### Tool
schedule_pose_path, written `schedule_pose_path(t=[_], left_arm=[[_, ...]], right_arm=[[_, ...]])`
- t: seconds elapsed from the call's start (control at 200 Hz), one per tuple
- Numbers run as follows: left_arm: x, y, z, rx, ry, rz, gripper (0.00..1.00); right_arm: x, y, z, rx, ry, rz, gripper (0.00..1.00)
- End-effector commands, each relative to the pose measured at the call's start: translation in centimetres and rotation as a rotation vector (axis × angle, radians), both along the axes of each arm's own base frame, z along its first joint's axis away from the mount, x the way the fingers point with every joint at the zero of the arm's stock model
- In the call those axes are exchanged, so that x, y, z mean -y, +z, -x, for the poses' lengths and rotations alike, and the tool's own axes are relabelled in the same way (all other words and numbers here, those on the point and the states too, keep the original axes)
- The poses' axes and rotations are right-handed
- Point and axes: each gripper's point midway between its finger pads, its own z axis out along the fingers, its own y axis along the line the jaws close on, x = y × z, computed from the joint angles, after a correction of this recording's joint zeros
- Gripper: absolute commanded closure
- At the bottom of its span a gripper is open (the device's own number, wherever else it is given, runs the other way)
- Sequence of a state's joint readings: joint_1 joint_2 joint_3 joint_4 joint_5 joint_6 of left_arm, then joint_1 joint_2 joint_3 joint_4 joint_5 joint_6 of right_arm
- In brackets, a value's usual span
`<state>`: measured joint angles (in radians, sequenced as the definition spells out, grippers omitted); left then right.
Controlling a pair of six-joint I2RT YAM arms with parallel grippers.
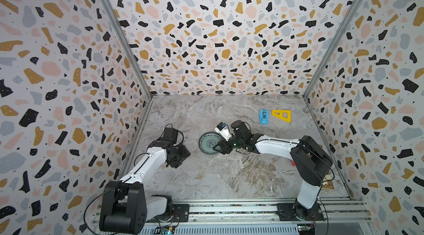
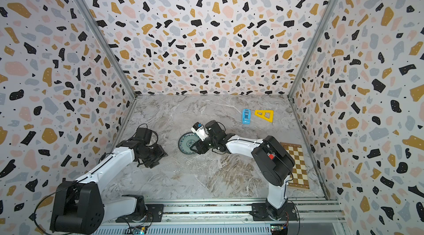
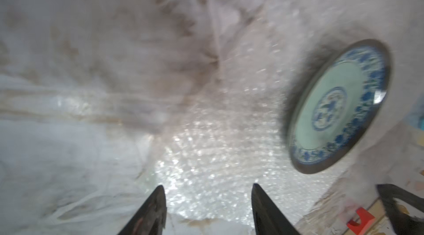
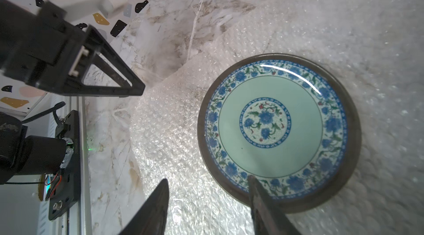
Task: Wrap dinner plates in bubble wrap
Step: Wrap the plate in the bubble wrap.
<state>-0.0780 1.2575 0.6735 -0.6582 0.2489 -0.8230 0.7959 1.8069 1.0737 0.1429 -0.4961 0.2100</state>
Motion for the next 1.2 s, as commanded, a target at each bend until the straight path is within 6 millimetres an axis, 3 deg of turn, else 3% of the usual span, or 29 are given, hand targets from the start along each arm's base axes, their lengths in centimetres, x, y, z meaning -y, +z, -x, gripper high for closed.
schedule_pose_path(t=[0.0, 0.23, 0.33, 0.431, 0.521, 0.681, 0.881, 1.061, 1.196], left_arm=[[-0.3, -1.8, 1.3, -0.065, 0.004, -0.006, 0.46], [-0.6, -3.7, 1.4, -0.102, -0.022, -0.029, 0.57], [-0.4, -4.4, 1.1, -0.109, -0.031, -0.02, 0.71], [0.2, -3.8, 0.1, -0.085, -0.045, 0.014, 0.85], [0.9, -2.1, -1.3, -0.035, -0.054, 0.049, 0.91], [3.2, 1.7, -4.8, 0.067, -0.089, 0.15, 0.94], [6.7, 5.0, -8.4, 0.138, -0.157, 0.208, 0.94], [10.3, 5.0, -12.0, 0.166, -0.213, 0.238, 0.93], [12.8, 3.6, -14.2, 0.146, -0.253, 0.247, 0.93]], right_arm=[[0.4, 2.8, 0.4, 0.036, -0.01, -0.041, 0.43], [0.8, 2.8, 0.9, 0.023, -0.008, -0.04, 0.43], [0.7, 2.6, 0.9, 0.017, -0.005, -0.042, 0.43], [0.7, 2.6, 0.9, 0.017, -0.001, -0.03, 0.43], [0.8, 2.4, 0.9, 0.024, 0.003, -0.019, 0.43], [1.1, 1.9, 0.0, 0.044, -0.012, 0.018, 0.43], [3.4, 1.4, -1.6, 0.041, -0.09, 0.072, 0.44], [5.0, 1.2, -1.5, 0.063, -0.128, 0.11, 0.44], [4.8, 1.8, -1.6, 0.081, -0.115, 0.093, 0.44]])
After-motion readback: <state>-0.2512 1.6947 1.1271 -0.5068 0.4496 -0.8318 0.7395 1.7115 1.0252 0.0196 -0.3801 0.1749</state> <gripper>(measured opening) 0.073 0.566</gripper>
